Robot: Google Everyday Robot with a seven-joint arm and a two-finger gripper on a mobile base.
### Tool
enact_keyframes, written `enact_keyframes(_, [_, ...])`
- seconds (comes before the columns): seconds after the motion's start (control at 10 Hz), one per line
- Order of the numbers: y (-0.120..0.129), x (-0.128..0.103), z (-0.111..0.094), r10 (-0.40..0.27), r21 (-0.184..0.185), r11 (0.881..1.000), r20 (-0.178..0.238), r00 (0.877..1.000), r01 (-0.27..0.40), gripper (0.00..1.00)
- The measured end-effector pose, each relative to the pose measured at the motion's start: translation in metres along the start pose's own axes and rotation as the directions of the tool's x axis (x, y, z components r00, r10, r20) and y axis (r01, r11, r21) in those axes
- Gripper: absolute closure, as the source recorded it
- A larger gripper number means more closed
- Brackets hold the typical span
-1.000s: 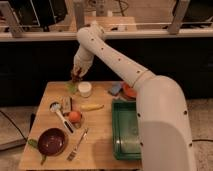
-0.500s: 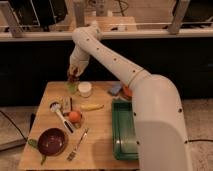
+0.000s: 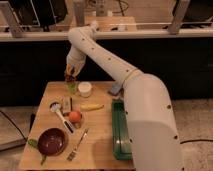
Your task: Place grapes in plastic cup
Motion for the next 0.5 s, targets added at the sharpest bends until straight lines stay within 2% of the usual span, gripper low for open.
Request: enact_keyframes(0.5, [-0.008,0.003,0.023,-0.001,-0.018,1.000,0.021,1.000,0.001,1.00])
